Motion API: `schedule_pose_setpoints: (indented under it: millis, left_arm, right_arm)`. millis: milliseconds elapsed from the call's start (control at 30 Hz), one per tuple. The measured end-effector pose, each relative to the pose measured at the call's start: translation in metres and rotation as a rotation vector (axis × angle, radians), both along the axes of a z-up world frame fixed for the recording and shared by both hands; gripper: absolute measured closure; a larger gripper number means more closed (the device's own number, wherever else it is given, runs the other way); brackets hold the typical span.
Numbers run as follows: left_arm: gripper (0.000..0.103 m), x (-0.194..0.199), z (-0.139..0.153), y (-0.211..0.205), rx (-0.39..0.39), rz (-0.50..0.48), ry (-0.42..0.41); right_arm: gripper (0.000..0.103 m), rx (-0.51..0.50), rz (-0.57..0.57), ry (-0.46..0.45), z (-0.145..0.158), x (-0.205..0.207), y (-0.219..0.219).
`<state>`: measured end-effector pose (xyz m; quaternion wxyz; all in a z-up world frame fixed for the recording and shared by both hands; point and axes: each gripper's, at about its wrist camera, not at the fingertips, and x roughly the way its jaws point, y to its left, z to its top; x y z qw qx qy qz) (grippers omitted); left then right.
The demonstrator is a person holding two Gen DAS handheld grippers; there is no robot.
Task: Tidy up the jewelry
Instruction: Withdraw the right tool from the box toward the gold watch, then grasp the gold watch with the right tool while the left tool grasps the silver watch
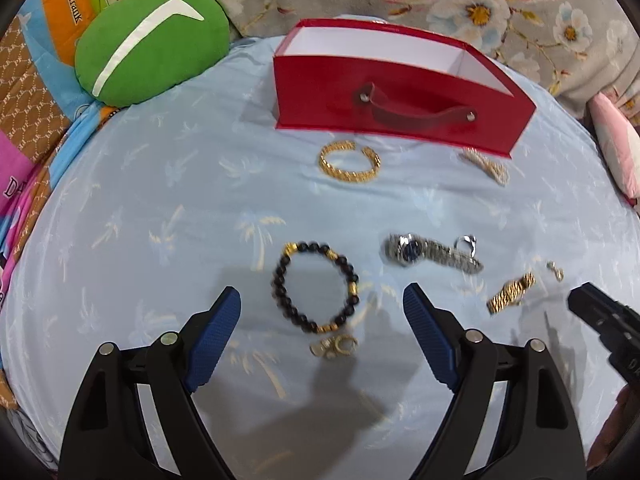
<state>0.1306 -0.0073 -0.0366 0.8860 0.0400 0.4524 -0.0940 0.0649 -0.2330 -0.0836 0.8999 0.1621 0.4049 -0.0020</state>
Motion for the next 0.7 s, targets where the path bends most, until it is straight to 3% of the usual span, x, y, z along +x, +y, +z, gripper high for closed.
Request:
schedule_pose_setpoints:
  millis: [133, 200, 367, 567, 700]
  left_arm:
    - [0.022, -0.009, -0.007, -0.006, -0.005, -0.01, 0.016]
    - [0.022, -0.01, -0.01, -0.006, -0.006, -0.013, 0.021]
    - [0.022, -0.007, -0.01, 0.002, 0.0, 0.022, 0.015]
    - [0.022, 0.0, -0.009, 0.015, -0.017, 0.058, 0.024]
    - [0.022, 0.005, -0.01, 0.013, -0.018, 0.053, 0.026]
  right_arm:
    - [0.064, 0.026, 0.002, 0.018, -0.019, 0.004, 0.01]
    - [0.055, 0.034, -0.002, 0.021, -0.024, 0.007, 0.013]
    - [0.049, 0.027, -0.014, 0.012, -0.027, 0.016, 0.025]
    - [0.049, 0.028, -0.059, -0.01, -0.026, 0.03, 0.032]
    - [0.051, -0.033, -0.082, -0.015, -0.026, 0.041, 0.038]
